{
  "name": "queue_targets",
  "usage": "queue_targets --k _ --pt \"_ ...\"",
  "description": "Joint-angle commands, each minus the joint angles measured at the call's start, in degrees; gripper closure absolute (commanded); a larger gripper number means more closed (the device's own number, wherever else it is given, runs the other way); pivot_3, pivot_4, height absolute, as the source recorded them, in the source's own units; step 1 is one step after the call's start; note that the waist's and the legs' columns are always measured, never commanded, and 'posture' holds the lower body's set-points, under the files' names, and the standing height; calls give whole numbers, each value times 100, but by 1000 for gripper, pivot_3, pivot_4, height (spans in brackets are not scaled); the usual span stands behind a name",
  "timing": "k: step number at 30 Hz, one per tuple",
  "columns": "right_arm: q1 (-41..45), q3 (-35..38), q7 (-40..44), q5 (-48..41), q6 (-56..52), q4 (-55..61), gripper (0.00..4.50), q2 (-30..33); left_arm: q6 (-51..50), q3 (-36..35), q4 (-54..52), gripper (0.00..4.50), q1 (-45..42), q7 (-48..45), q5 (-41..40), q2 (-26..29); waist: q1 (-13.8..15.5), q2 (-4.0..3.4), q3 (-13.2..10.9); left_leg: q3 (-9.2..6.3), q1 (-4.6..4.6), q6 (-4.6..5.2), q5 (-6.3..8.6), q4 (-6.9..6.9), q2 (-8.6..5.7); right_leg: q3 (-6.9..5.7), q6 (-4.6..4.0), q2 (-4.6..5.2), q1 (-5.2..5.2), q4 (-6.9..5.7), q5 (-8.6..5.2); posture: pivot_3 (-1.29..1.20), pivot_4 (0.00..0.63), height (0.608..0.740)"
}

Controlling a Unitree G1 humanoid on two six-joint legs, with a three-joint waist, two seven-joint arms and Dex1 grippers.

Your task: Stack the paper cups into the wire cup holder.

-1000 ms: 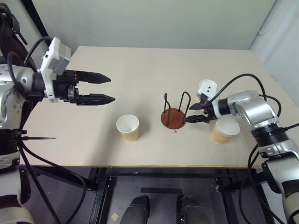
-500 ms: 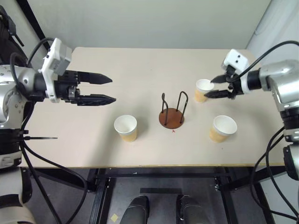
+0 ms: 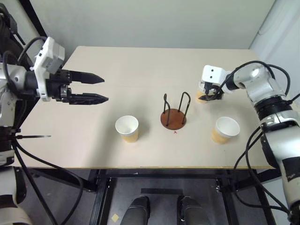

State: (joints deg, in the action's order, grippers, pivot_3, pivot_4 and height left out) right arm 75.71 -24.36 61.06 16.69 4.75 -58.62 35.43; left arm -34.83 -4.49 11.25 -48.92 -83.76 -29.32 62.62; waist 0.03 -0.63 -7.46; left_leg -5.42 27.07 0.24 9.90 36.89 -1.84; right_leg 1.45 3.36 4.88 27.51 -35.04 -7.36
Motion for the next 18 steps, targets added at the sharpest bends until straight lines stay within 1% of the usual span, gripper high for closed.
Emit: queue_targets --k 1,3,6,10,13,14,18 --pt "366 -70 -311 364 380 -564 916 -47 56 -276 -96 576 -19 11 -4 230 2 0 0 0 0 -5 6 0 0 0 -2 0 0 1 1 0 150 740" --pt "422 -110 -408 522 494 -818 916 -85 38 -323 -136 576 37 46 -33 268 2 0 0 -1 0 -54 40 0 0 -2 -3 1 0 0 2 0 150 740" --pt "475 -176 -600 760 583 -1107 916 -124 12 -388 -193 576 111 86 -73 301 1 0 0 -2 -1 -53 45 0 2 -5 -4 1 0 0 1 0 150 740" --pt "523 -155 -652 909 631 -1313 916 -209 -1 -434 -239 576 167 122 -90 304 -2 -1 0 -1 -2 -57 49 0 3 -5 -4 1 0 -1 1 0 150 740" --pt "551 -119 -693 974 628 -1382 1498 -289 11 -443 -253 576 198 138 -94 299 -9 -1 -1 -1 -4 -64 53 0 3 -5 -6 1 -1 -3 2 0 150 740" --pt "559 -106 -708 989 623 -1395 1793 -313 28 -435 -245 576 200 141 -85 295 -11 -1 -1 -2 -5 -66 53 0 4 -5 -7 1 0 -4 4 0 150 740" --pt "577 -59 -754 1010 603 -1426 3287 -359 69 -394 -217 576 176 143 -64 268 -15 -2 -1 -2 -5 -70 55 0 5 -6 -10 1 -1 -7 5 0 150 740"
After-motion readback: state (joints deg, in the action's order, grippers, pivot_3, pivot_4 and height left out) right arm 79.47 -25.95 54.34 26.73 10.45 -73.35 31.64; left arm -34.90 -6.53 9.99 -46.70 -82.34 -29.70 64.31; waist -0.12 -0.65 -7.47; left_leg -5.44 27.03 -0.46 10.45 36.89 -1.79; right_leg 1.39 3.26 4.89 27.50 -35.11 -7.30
